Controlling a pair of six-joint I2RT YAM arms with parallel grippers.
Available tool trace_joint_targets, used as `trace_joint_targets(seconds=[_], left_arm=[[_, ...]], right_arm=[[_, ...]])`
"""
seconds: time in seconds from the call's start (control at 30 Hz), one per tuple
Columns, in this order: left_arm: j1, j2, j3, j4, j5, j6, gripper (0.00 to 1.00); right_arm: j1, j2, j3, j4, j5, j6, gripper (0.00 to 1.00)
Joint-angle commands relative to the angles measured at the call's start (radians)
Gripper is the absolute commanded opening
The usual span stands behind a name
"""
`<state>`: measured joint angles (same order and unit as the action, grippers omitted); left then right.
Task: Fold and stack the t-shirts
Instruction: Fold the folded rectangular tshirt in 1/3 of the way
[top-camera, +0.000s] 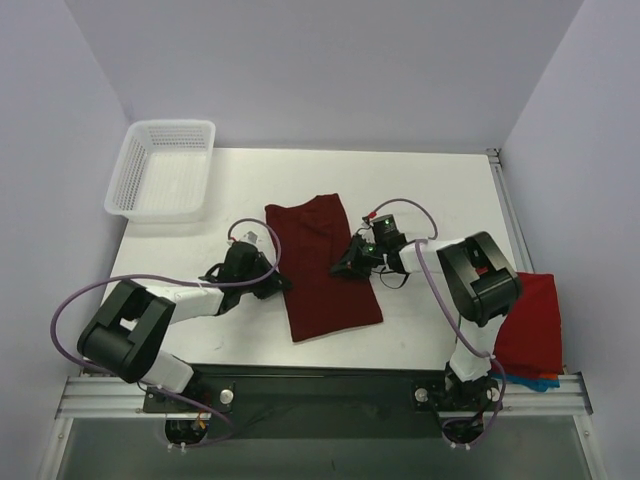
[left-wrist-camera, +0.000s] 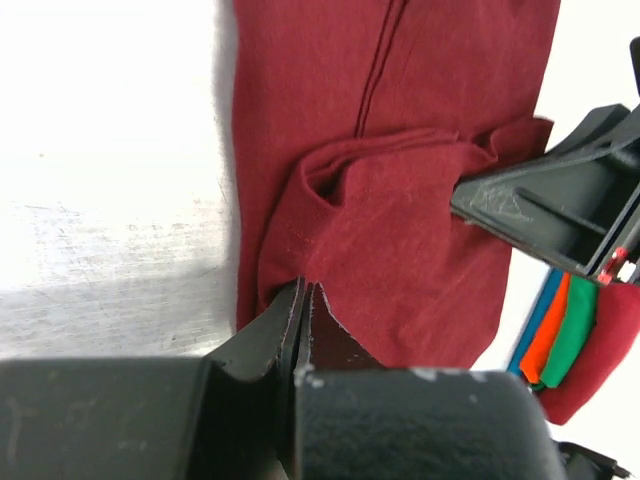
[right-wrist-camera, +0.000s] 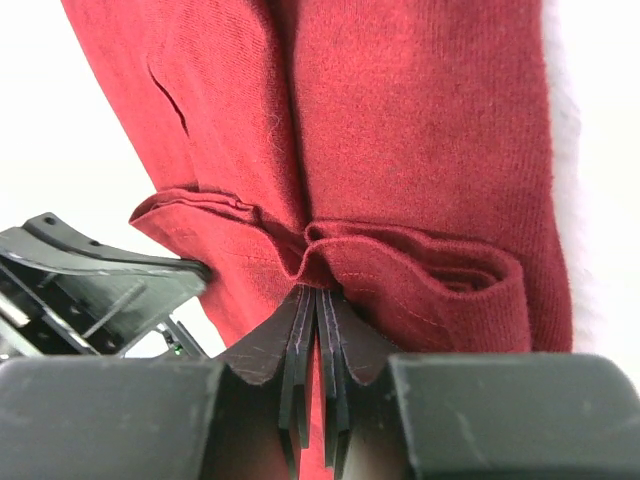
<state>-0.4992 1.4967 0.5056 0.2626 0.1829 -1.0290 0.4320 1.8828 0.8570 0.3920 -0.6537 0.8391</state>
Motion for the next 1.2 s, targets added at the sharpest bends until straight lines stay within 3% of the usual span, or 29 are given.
trace_joint_targets(seconds=[0.0,0.4,0.87,1.17], left_arm=[[0.007,-0.038,0.046,-0.049,-0.054,0.046,0.00],[0.051,0.085,0.160,-0.054,-0.025,0.086,0.00],[0.103,0.211,0.198,-0.092,0.003,0.106,0.00],[0.126,0.227,0.235,-0.118,0.015,0.124,0.00]], right_arm=[[-0.003,-0.013,-0.061,-0.133,0.112,-0.031,0.07],[-0.050,-0.057,-0.038,-0.142,0.045,-0.017,0.07],[-0.196,-0.042,-0.012,-0.145,-0.043,-0.020,0.07],[-0.285,0.007,-0.062,-0.033,-0.127,0.040,0.07]])
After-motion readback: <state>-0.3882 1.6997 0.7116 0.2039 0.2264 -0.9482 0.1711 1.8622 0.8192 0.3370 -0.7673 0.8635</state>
